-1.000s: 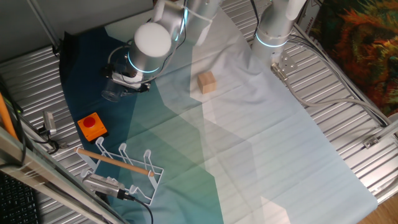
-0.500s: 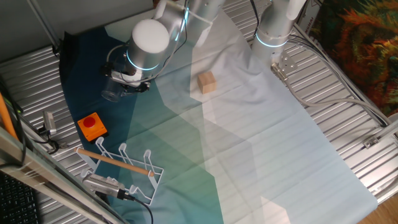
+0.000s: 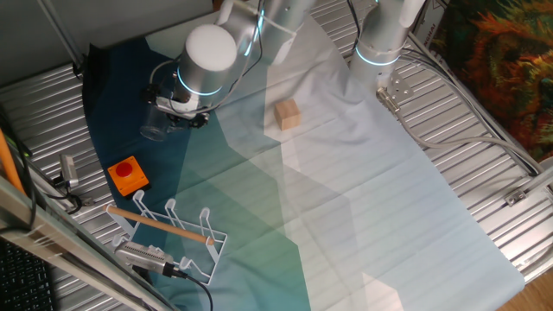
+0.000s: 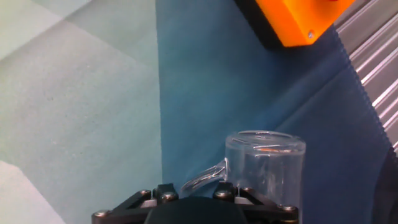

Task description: Put the cup on the cup rack

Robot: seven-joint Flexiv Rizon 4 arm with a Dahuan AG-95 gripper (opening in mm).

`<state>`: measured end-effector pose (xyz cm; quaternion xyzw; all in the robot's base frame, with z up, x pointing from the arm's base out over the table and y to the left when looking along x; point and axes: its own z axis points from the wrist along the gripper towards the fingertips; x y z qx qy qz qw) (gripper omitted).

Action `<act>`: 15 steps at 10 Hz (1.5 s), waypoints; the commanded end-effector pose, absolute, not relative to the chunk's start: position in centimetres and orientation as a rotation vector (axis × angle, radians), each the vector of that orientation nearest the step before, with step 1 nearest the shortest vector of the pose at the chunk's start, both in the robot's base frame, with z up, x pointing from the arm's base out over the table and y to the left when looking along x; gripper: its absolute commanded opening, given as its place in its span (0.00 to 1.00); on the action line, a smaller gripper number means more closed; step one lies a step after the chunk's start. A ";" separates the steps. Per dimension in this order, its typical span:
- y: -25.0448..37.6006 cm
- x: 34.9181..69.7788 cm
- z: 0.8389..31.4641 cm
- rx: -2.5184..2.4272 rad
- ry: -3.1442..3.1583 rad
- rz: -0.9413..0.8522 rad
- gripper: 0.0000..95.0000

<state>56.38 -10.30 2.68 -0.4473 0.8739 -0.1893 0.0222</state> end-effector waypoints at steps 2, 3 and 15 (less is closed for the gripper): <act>-10.7 56.4 2.4 -1.387 2.686 -0.602 0.20; -10.8 56.4 2.4 -1.392 2.685 -0.611 0.20; -11.1 56.8 2.5 -1.422 2.653 -0.552 0.40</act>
